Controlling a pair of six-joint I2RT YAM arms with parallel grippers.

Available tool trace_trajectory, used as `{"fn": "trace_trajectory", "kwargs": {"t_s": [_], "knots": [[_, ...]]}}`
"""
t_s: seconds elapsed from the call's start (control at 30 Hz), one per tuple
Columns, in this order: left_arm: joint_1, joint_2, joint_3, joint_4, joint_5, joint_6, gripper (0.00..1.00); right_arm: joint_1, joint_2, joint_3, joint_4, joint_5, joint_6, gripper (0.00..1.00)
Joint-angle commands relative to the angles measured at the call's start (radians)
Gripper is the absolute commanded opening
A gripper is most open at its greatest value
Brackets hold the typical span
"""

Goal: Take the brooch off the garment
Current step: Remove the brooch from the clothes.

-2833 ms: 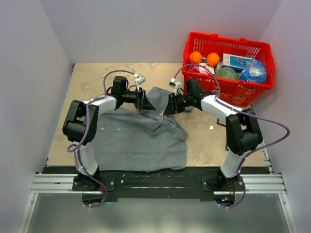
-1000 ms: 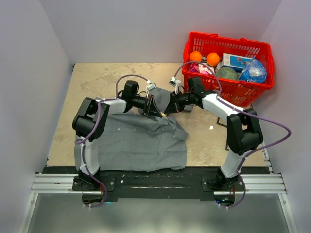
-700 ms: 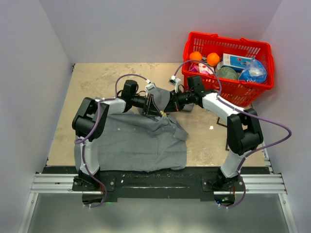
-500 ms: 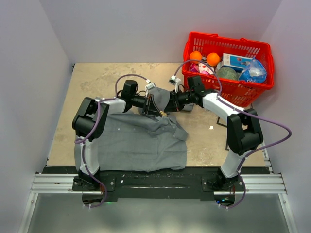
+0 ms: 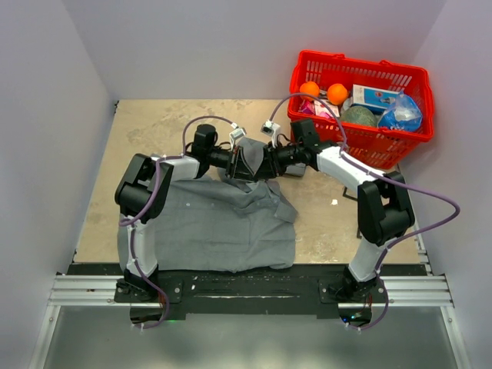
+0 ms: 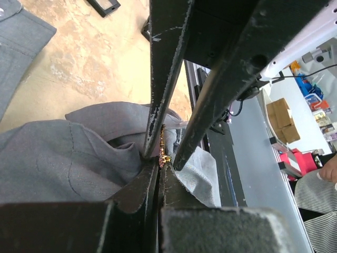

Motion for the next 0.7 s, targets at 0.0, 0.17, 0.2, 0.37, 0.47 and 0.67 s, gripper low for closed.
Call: {"fn": "trace_trajectory", "kwargs": {"t_s": [0.0,0.17,0.2,0.37,0.47,0.67], "knots": [[0.008,0.001,-0.008,0.068,0.015,-0.029,0.00,0.004,0.001,0.048,-0.017,-0.024,-0.044,0.19],[0.008,0.006,-0.004,0.070,0.016,-0.024,0.00,0.004,0.001,0.055,-0.029,-0.030,-0.069,0.13],[0.008,0.006,-0.001,0.068,0.016,-0.024,0.00,0.005,0.003,0.060,-0.035,-0.030,-0.081,0.11],[0.014,0.013,0.013,0.065,0.019,-0.026,0.00,0.034,-0.002,0.086,-0.112,0.009,-0.202,0.08],[0.017,0.012,0.027,0.054,0.019,-0.022,0.00,0.074,-0.005,0.117,-0.199,0.074,-0.325,0.07],[0.019,0.015,0.099,-0.233,-0.011,0.157,0.00,0.130,-0.043,0.129,-0.278,0.176,-0.509,0.06]]}}
